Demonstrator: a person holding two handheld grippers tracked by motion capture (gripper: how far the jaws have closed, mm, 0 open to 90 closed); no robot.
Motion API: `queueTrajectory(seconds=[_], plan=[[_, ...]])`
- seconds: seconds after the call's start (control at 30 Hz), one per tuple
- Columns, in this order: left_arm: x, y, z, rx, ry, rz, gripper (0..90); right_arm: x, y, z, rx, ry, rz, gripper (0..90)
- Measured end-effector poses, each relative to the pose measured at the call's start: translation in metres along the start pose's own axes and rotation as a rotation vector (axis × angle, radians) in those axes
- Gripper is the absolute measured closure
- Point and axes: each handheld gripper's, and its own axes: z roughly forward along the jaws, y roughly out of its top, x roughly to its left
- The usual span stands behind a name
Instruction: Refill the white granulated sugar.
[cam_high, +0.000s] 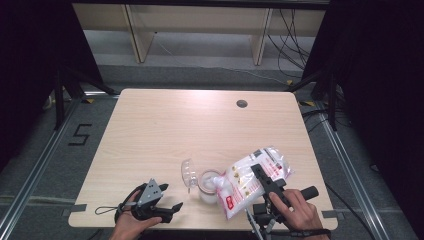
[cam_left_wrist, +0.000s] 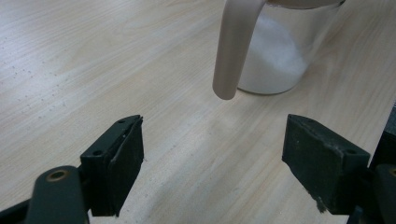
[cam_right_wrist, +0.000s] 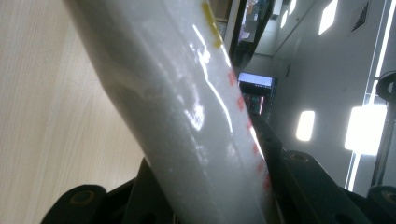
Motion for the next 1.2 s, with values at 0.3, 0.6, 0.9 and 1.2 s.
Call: queueTrajectory(seconds=[0.3,0.6,0.9,1.2], plan=[[0.0,0.0,0.0,-0.002,-0.001,-0.003,20.3,-0.001,-0.009,0.002,0.014,-0.005,-0.013,69.0],[0.001,0.0,0.0,-0.003,-0.008,0.0,20.3,-0.001,-0.017,-0.005,0.029,0.002,-0.012,69.0],[0.002,0.0,-0.001,0.013,0.005,0.018,20.3,0.0,-0.013,-0.005,0.004,0.009,-0.036,69.1],[0.0,0.0,0.001,-0.012,0.0,-0.004,20.3,0.001,-0.003,0.0,-0.02,-0.006,-0.02,69.1]])
